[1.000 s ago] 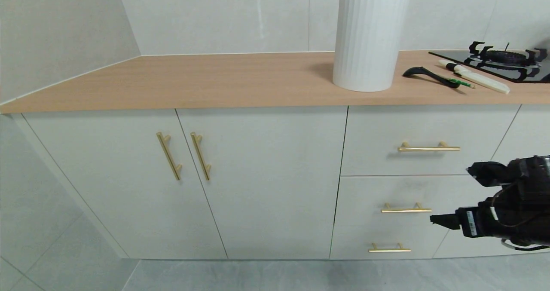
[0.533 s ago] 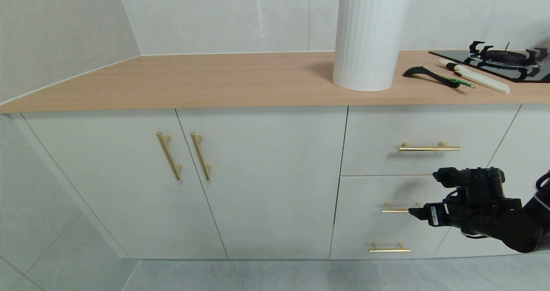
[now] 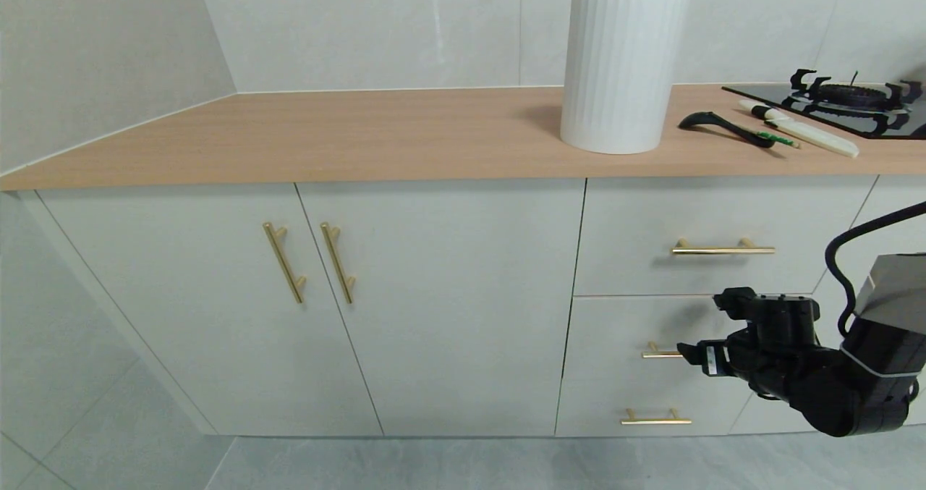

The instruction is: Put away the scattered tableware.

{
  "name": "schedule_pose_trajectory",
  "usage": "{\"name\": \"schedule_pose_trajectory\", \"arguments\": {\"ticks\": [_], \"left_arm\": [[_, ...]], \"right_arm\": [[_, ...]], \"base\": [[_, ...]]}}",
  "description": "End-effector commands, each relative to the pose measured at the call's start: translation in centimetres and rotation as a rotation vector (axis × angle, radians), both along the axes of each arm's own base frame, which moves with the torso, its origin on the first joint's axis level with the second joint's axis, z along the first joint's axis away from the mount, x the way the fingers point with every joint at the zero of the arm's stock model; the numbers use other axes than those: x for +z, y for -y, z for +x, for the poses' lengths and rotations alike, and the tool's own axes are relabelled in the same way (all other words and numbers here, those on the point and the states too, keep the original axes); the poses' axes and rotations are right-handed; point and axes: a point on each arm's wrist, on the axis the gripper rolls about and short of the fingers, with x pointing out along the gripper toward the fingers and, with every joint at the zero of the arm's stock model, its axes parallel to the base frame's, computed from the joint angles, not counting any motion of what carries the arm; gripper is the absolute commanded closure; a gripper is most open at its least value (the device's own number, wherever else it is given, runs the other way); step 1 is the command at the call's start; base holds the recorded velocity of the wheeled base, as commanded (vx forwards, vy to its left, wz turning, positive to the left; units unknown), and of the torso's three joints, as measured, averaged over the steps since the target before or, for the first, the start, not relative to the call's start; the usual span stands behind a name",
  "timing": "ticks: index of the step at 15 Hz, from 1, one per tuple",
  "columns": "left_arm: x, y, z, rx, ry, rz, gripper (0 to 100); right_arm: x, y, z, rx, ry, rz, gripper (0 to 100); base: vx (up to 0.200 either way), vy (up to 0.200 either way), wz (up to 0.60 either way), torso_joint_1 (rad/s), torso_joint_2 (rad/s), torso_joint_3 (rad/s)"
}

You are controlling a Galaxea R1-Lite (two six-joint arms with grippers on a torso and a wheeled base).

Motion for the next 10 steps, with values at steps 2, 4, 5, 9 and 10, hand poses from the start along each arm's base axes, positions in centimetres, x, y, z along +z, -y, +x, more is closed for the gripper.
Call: {"name": "schedule_pose_trajectory", "arguments": {"ticks": [2,4,5,9,10], "left_arm": [[0.0,0.0,0.0,0.0,-0.001,-0.001,0],[0.0,0.0,0.0,0.0,-0.001,-0.001,0],[0.0,0.0,0.0,0.0,-0.001,-0.001,0],[0.0,0.0,0.0,0.0,-0.001,-0.001,0],[0.0,0.0,0.0,0.0,-0.001,-0.001,0]], "right_arm": [[-2.2,-0.7,0.4,-0.001,-0.015,-0.011,0],[-2.6,-0.7,0.8,-0.016,-0.003,-0.019,0],[-2.6,-0.7,0.9,-0.016,0.009,-0.018,0],[-2.8,-0.7,1.0,-0.021,0.019,-0.018,0],[-3.1,-0.7,0.9,-0.026,0.009,-0.023,0]], "base": [[0.0,0.0,0.0,0.0,0.0,0.0],[0.0,0.0,0.0,0.0,0.0,0.0],[0.0,0.0,0.0,0.0,0.0,0.0],[0.0,0.0,0.0,0.0,0.0,0.0],[0.0,0.0,0.0,0.0,0.0,0.0]]}}
